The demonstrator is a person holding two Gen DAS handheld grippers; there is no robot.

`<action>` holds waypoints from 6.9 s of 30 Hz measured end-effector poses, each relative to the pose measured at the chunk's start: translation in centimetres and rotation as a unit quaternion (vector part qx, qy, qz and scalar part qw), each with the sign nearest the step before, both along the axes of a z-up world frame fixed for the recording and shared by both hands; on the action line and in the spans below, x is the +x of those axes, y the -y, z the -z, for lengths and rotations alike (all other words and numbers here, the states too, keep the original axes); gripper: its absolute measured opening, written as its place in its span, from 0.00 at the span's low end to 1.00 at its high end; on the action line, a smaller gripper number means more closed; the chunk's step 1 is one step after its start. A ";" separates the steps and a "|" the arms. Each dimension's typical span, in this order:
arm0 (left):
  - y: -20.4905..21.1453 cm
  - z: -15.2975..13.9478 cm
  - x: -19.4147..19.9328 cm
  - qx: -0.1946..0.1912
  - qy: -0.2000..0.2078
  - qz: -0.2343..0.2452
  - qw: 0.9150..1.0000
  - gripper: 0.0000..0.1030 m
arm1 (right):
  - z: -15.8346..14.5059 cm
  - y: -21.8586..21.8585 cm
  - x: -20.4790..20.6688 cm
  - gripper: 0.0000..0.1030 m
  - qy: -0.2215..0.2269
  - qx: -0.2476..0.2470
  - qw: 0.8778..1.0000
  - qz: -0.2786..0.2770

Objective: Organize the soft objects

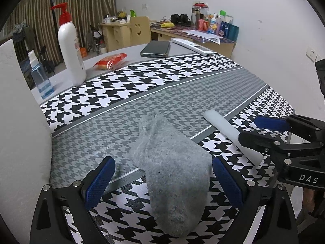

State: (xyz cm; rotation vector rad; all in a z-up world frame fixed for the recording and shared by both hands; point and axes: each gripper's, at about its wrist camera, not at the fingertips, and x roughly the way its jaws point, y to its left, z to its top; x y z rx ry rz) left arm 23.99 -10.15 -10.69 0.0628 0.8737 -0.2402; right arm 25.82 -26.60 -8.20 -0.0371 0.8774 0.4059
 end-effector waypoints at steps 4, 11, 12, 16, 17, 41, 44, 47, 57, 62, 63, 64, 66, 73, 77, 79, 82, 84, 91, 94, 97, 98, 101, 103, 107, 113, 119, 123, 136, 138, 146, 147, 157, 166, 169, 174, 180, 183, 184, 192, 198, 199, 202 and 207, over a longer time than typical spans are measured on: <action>0.4 0.1 0.3 0.001 -0.002 0.004 1.000 0.94 | 0.1 0.3 0.1 0.59 -0.002 0.004 1.000 0.008; 0.6 0.7 0.8 0.000 -0.009 0.005 1.000 0.88 | 0.2 0.2 0.1 0.61 -0.003 0.003 1.000 0.009; 0.7 0.7 0.9 0.000 -0.011 0.007 1.000 0.86 | 0.2 0.2 0.1 0.62 -0.003 0.004 1.000 0.008; 0.8 0.9 1.2 0.000 -0.013 0.009 1.000 0.81 | 0.4 0.3 0.2 0.63 -0.003 0.006 1.000 0.009; 0.8 0.9 1.2 0.001 -0.012 0.009 1.000 0.79 | 0.4 0.3 0.2 0.64 -0.004 0.007 1.000 0.010; 0.9 -0.9 0.7 -0.009 0.010 0.015 1.000 0.19 | 1.1 -0.9 0.0 0.70 0.002 -0.019 1.000 0.004; 0.7 -0.8 0.7 -0.010 0.008 0.014 1.000 0.19 | 1.1 -1.0 0.1 0.70 0.005 -0.025 1.000 0.007; 0.5 -0.9 0.6 -0.010 0.010 0.010 1.000 0.19 | 1.2 -1.4 0.1 0.70 0.006 -0.035 0.999 0.002; 0.1 -1.5 -0.3 -0.008 0.021 0.008 1.000 0.19 | 1.5 -2.6 0.0 0.46 0.005 -0.070 0.998 0.001; -0.2 -1.8 -0.7 -0.011 0.026 0.010 1.000 0.19 | 1.4 -3.3 -0.6 0.26 0.007 -0.075 0.997 -0.011; -0.1 -2.0 -0.7 -0.011 0.028 0.011 0.999 0.19 | 1.4 -3.3 -0.6 0.25 0.008 -0.078 0.997 -0.010; -0.2 -2.1 -0.9 -0.011 0.030 0.011 0.999 0.19 | 1.4 -3.3 -0.6 0.24 0.009 -0.078 0.997 -0.007; -0.4 -2.4 -1.2 -0.011 0.035 0.011 0.999 0.19 | 1.3 -3.0 -0.6 0.21 0.006 -0.070 0.998 -0.002; -0.6 -3.9 -2.1 -0.012 0.058 0.013 0.998 0.19 | -0.2 -3.3 -1.5 0.19 0.024 -0.056 0.998 -0.001; -0.8 -5.3 -2.9 -0.013 0.076 0.011 0.997 0.19 | -1.3 -3.4 -1.8 0.19 0.037 -0.045 0.998 0.008; -0.9 -5.8 -3.1 -0.013 0.083 0.010 0.996 0.19 | -1.9 -3.4 -1.9 0.19 0.044 -0.041 0.998 0.010; -1.1 -6.8 -3.8 -0.012 0.097 0.009 0.995 0.19 | -2.8 -3.4 -2.3 0.19 0.055 -0.035 0.998 0.010; -1.2 -7.3 -4.1 -0.013 0.104 0.010 0.994 0.19 | -3.4 -3.5 -2.6 0.19 0.064 -0.033 0.997 0.010; -1.4 -8.8 -5.2 -0.010 0.129 0.014 0.991 0.19 | -5.4 -3.3 -3.4 0.19 0.090 -0.015 0.996 0.016; -1.5 -9.3 -5.5 -0.009 0.137 0.016 0.990 0.19 | -6.0 -3.3 -3.7 0.19 0.098 -0.010 0.995 0.020; -1.7 -9.8 -5.9 -0.010 0.145 0.018 0.989 0.19 | -6.5 -3.3 -3.9 0.19 0.104 -0.005 0.994 0.022; -1.8 -10.0 -6.0 -0.010 0.147 0.019 0.989 0.19 | -6.6 -3.2 -3.9 0.19 0.106 -0.004 0.994 0.022; -1.8 -10.3 -6.3 -0.008 0.153 0.022 0.988 0.19 | -7.2 -3.2 -4.2 0.19 0.113 0.001 0.993 0.022; -1.9 -10.4 -6.4 -0.010 0.154 0.023 0.988 0.19 | -7.4 -3.2 -4.3 0.19 0.117 0.004 0.993 0.023; -1.9 -11.0 -6.7 -0.008 0.162 0.025 0.986 0.19 | -8.0 -3.2 -4.6 0.19 0.127 0.012 0.992 0.025; -2.2 -11.8 -7.0 -0.006 0.172 0.026 0.985 0.19 | -8.7 -3.1 -5.0 0.19 0.142 0.022 0.989 0.026; -2.6 -13.1 -7.3 -0.007 0.184 0.030 0.983 0.19 | -9.5 -2.9 -5.3 0.19 0.159 0.040 0.986 0.032; -3.3 -13.8 -7.4 -0.010 0.195 0.028 0.980 0.19 | -10.1 -3.2 -5.2 0.19 0.167 0.042 0.985 0.029; -6.7 -17.0 -7.6 -0.021 0.239 -0.007 0.971 0.19 | -12.8 -5.2 -5.0 0.19 0.195 0.073 0.978 0.009; -7.2 -17.3 -7.6 -0.021 0.243 -0.014 0.970 0.19 | -13.3 -5.7 -5.1 0.19 0.202 0.077 0.976 0.001; -8.7 -18.7 -8.2 -0.024 0.268 -0.030 0.963 0.19 | -14.5 -7.3 -5.5 0.19 0.218 0.087 0.972 -0.013; -8.8 -18.8 -8.2 -0.023 0.270 -0.032 0.962 0.19 | -14.6 -7.4 -5.5 0.19 0.220 0.087 0.972 -0.016; -11.3 -19.8 -8.6 -0.018 0.292 -0.067 0.954 0.19 | -15.3 -9.3 -5.5 0.19 0.228 0.094 0.968 -0.039; -13.3 -19.7 -8.8 -0.016 0.296 -0.094 0.950 0.19 | -15.8 -11.4 -5.5 0.19 0.231 0.102 0.966 -0.061; -13.8 -19.7 -8.8 -0.011 0.299 -0.105 0.948 0.19 | -16.0 -12.1 -5.3 0.19 0.229 0.103 0.966 -0.068; -14.8 -19.5 -9.0 -0.002 0.301 -0.119 0.946 0.19 | -16.2 -13.4 -5.2 0.19 0.229 0.107 0.964 -0.082; -16.3 -19.3 -9.3 0.006 0.302 -0.139 0.943 0.19 | -16.2 -15.2 -4.9 0.19 0.223 0.110 0.963 -0.102; -17.0 -19.1 -9.4 0.011 0.300 -0.151 0.942 0.19 | -16.1 -16.4 -4.9 0.19 0.219 0.110 0.962 -0.118; -17.3 -19.0 -9.4 0.012 0.299 -0.153 0.942 0.19 | -16.0 -16.8 -4.9 0.19 0.218 0.109 0.962 -0.122; -19.2 -18.3 -9.5 0.016 0.290 -0.174 0.941 0.19 | -15.6 -19.6 -4.7 0.19 0.207 0.105 0.961 -0.152; -20.5 -17.8 -9.7 0.017 0.285 -0.189 0.939 0.19 | -15.3 -21.5 -4.5 0.19 0.197 0.094 0.961 -0.170; -20.7 -17.8 -9.8 0.016 0.285 -0.191 0.939 0.19 | -15.3 -21.8 -4.5 0.19 0.196 0.092 0.961 -0.173; -21.3 -17.6 -9.9 0.015 0.282 -0.198 0.939 0.19 | -15.1 -22.8 -4.5 0.19 0.192 0.086 0.961 -0.182; -22.4 -17.4 -10.1 0.011 0.281 -0.206 0.937 0.19 | -14.6 -24.2 -4.3 0.19 0.182 0.077 0.961 -0.192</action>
